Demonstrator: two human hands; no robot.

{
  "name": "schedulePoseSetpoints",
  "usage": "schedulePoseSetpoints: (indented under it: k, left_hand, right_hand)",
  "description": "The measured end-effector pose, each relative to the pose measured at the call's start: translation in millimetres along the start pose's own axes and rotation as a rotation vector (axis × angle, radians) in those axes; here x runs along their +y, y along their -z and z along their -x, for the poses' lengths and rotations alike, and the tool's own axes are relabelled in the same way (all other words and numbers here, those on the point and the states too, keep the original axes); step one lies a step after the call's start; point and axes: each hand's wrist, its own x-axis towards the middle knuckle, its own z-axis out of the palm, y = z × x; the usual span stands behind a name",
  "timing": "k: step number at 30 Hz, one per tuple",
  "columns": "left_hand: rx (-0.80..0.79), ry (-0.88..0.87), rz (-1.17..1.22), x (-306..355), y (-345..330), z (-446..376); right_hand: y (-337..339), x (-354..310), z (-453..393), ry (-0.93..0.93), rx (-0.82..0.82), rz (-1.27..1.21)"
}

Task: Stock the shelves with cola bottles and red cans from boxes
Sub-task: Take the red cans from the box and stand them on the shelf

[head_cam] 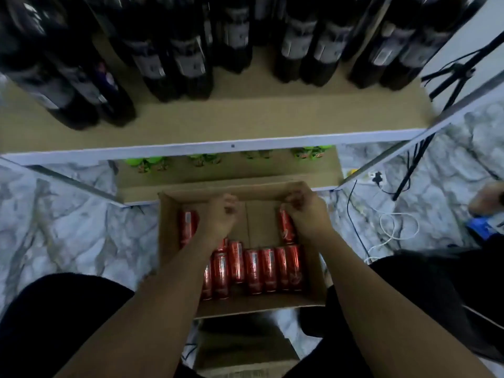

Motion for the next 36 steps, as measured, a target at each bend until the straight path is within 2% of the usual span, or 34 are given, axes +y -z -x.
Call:
schedulePoseSetpoints:
  k: [3,7,9,11,12,15,18,22,26,29,31,36]
  left_hand:
    - [-0.071,0.032,-0.161,-85.2,-47.5,-22.2]
    - [-0.239,-0.030,-0.615,-171.8,-90.3,-45.9]
    - [-0.310,-0.055,-0.706,-199.5,-103.6,-52.0]
    - [-0.326,-0.105,-0.790,-216.4,-115.5,-58.2]
    - [-0.316,-0.128,-0.846,-220.9,-120.7,-59.7]
    - [-0.281,-0.196,-0.980,-234.2,-135.7,-64.6]
    - [-0.238,-0.222,-0.992,-245.1,-146.7,-65.7]
    - [-0.237,-0.258,-0.898,-250.8,-147.1,-64.1]
    - [-0.264,-0.259,-0.652,-259.5,-142.3,-52.9]
    - [-0.275,-0.170,-0.246,-257.2,-136.3,-47.4]
    - [-0.271,-0.100,0.016,-252.7,-128.8,-45.7]
    - [-0.219,0.097,0.264,-235.0,-115.4,-41.5]
  right_hand:
    - [-48.5,59.8,-5.1,-0.101,-0.136,0.067]
    - [-111.8,116.1,-10.0,-0.153,-0.433,0.171]
    - [-142.5,140.3,-8.3,-0.091,-0.550,0.390]
    - [-170.2,165.1,-4.5,-0.019,-0.629,0.641]
    - [-182.3,177.3,-2.9,0.003,-0.669,0.684]
    - [-209.8,206.6,4.7,0.118,-0.716,0.774]
    - [-220.7,217.3,9.9,0.145,-0.633,0.820]
    - [-218.9,219.1,14.2,0.219,-0.576,0.726]
    - [-210.1,221.9,20.1,0.247,-0.543,0.507]
    - [-205.6,211.1,18.0,0.177,-0.524,0.352]
    - [-200.6,202.6,19.0,0.052,-0.500,0.159]
    - [-185.0,182.1,19.8,-0.155,-0.422,-0.234]
